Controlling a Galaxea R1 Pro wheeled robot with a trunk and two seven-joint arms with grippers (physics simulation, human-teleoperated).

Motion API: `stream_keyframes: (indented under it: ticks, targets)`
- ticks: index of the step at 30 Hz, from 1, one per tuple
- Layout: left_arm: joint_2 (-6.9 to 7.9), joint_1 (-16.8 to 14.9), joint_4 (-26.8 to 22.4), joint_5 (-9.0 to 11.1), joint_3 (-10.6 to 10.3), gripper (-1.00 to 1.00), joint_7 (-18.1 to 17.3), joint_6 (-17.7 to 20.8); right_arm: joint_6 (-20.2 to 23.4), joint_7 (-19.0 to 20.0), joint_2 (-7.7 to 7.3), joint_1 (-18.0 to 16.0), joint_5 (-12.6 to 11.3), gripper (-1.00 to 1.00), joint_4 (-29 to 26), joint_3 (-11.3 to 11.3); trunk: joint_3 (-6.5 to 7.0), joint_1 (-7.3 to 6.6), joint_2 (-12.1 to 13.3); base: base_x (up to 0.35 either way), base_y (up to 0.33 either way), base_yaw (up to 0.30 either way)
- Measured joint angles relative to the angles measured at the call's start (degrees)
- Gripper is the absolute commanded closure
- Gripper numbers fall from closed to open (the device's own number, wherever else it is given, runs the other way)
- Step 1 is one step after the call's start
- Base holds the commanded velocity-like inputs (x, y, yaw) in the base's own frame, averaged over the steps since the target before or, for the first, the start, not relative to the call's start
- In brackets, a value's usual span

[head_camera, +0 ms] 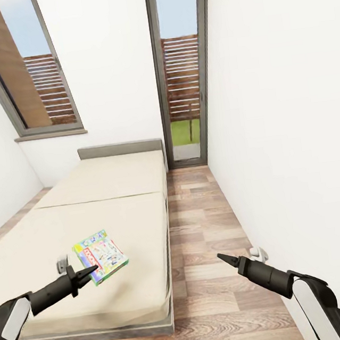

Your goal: Put all the toys in the child's room - the three board games (two on the bed and one on the table), the two jigsaw puzzles on the table, and the tennis ball on the table - inside the toy box on the table in the child's room.

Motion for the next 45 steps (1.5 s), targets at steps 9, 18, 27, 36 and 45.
stream_keyframes:
  ticks: [9, 18, 27, 36, 45]
  targets:
    - [5.89, -0.16, -0.01, -1.62, -10.36, 1.00, -16.99, -0.21, 0.16, -0.22, -0.04, 0.00, -0.35, -1.00, 0.31, -0.40, 1.61, -1.98, 3.61, 0.000, 0.000, 0.000]
    - [7.88, -0.19, 0.01, -3.65, -11.95, 1.00, -19.55, -0.32, 0.37, -0.11, -0.68, 0.00, -0.68, -1.00, 0.19, -0.86, 3.23, -3.95, 7.22, 0.000, 0.000, 0.000]
    - [9.58, -0.22, -0.01, -3.85, -12.50, 1.00, -22.34, -0.42, 0.03, -1.17, -0.53, 0.00, 0.37, -1.00, -0.19, -0.19, 4.85, -5.93, 10.83, 0.000, 0.000, 0.000]
    - [10.00, -0.24, -0.01, -3.96, -12.53, 1.00, -22.66, -0.55, 0.09, -0.34, -0.94, 0.07, 0.42, -1.00, -1.03, -0.18, 6.48, -7.91, 14.44, -0.002, 0.000, 0.004]
    - [10.72, -0.21, 0.04, -3.97, -12.58, 1.00, -22.68, -0.67, 0.09, -0.22, -1.00, 0.08, 0.44, -1.00, -2.62, -0.24, 8.74, -9.88, 18.06, -0.074, 0.000, 0.118]
